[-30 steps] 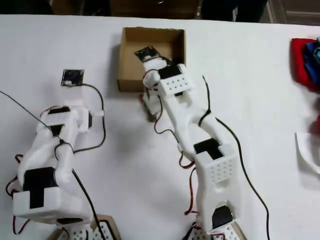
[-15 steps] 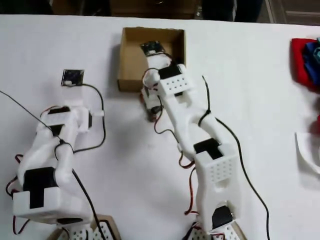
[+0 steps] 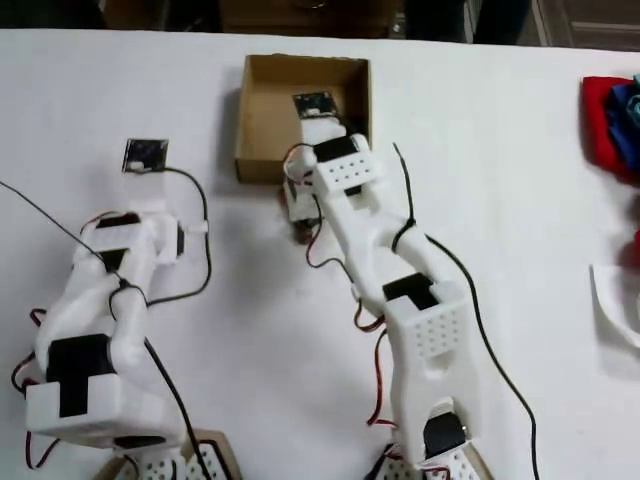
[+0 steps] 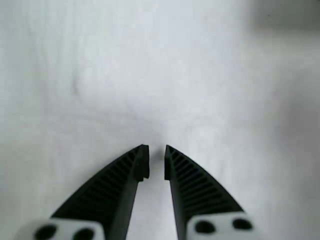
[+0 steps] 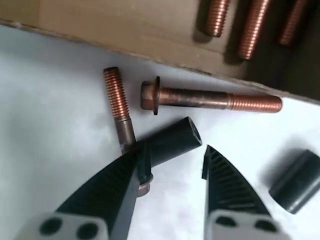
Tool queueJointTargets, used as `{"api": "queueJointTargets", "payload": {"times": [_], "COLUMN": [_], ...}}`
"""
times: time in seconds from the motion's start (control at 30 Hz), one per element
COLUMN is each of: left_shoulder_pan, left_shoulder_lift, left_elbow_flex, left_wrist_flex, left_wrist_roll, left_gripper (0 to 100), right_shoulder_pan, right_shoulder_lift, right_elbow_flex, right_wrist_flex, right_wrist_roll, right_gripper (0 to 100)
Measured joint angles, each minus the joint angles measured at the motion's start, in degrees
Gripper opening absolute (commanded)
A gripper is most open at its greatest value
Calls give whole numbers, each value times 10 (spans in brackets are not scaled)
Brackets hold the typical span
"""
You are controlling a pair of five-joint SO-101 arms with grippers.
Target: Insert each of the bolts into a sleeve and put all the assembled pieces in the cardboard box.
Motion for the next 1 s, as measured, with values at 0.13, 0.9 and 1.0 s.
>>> {"api": "queueJointTargets", "payload": {"times": [0.13, 0.9, 1.0], "left_shoulder_pan": [0, 0, 0], "left_shoulder_lift": [0, 0, 0], "left_elbow_flex": [0, 0, 0], "left_wrist_flex": [0, 0, 0], "left_wrist_roll": [0, 0, 0], "left_gripper": [76, 76, 76], "right_shoulder_pan": [-3, -36, -33], "right_shoulder_lift": [7, 23, 23], "right_elbow_flex": [-6, -27, -27], "right_wrist_flex": [-2, 3, 3], "right_wrist_roll": [0, -1, 0], "right_gripper": [156, 14, 21]}}
